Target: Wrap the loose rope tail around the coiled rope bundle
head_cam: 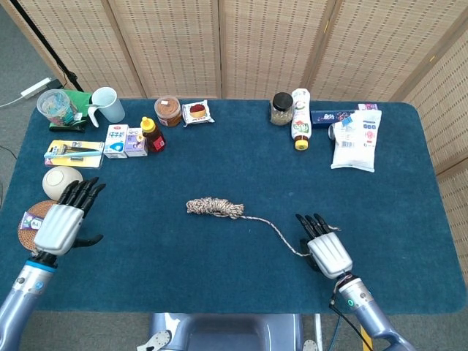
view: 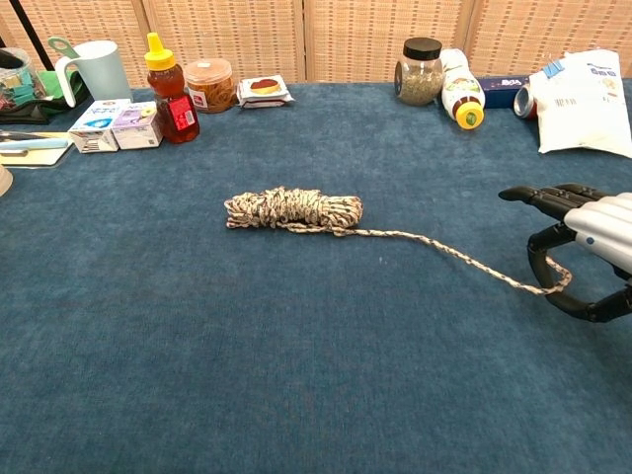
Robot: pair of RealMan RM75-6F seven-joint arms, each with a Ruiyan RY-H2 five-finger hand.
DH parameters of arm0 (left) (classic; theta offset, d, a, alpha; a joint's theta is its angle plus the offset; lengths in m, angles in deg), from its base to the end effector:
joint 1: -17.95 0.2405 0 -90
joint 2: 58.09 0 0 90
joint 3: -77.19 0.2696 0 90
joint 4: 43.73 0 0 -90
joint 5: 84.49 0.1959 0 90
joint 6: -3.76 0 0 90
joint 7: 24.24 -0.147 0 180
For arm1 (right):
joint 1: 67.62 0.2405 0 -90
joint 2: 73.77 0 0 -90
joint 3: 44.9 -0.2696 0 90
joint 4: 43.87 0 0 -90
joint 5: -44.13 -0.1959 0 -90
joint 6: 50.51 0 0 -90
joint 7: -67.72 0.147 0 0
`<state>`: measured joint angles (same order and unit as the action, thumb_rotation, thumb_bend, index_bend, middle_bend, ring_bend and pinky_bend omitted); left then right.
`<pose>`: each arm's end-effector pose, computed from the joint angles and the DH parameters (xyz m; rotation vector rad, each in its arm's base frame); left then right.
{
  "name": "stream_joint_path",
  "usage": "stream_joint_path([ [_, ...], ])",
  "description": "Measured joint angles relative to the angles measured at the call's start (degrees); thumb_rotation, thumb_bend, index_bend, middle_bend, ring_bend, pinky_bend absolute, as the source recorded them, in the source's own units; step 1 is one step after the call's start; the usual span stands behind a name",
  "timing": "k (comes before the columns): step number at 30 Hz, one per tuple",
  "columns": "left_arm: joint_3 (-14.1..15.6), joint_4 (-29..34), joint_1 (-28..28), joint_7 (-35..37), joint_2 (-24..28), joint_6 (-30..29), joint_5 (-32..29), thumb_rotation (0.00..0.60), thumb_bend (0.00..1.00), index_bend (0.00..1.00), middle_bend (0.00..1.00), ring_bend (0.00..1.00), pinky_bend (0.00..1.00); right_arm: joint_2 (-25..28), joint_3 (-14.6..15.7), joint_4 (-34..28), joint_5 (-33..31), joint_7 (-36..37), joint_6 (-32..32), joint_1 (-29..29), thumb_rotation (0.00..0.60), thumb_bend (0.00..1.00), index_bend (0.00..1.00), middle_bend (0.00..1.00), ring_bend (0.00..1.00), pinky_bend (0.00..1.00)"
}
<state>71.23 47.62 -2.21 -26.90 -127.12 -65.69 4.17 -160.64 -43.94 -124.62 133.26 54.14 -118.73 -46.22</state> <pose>-0.2559 0.2671 0.1195 -1.7186 -0.8608 -0.9907 -0.2543 -0.2418 0.0088 1.8915 -0.8316 0.8825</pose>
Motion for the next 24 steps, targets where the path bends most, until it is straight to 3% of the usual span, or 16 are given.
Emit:
stream_joint_path([
  [6,-1.6,-2.5,-5.7,-1.3,-3.2,5.9,-0.6,0.600,0.01,0.00,0.00,0.00,0.00,0.2,-0.1,-0.4,0.0,-0.2,-0.1,0.0,0.600,0.45,0.60,0.00,0.00,0.00],
  [16,-5.3,-10.7,-16.9,-6.7,-14.3,16.4,-5.4,0.600,0.01,0.00,0.00,0.00,0.01,0.5,-0.2,-0.8,-0.3,-0.3,0.1,0.1,0.600,0.45,0.60,0.00,0.00,0.00],
  [24,-7.2,-14.6,-22.3,-12.2,-21.0,20.4,-12.0,0.600,0.01,0.00,0.00,0.00,0.06,0.4,-0.4,-0.4,-1.0,-0.2,0.8,0.3,0.600,0.45,0.60,0.00,0.00,0.00],
])
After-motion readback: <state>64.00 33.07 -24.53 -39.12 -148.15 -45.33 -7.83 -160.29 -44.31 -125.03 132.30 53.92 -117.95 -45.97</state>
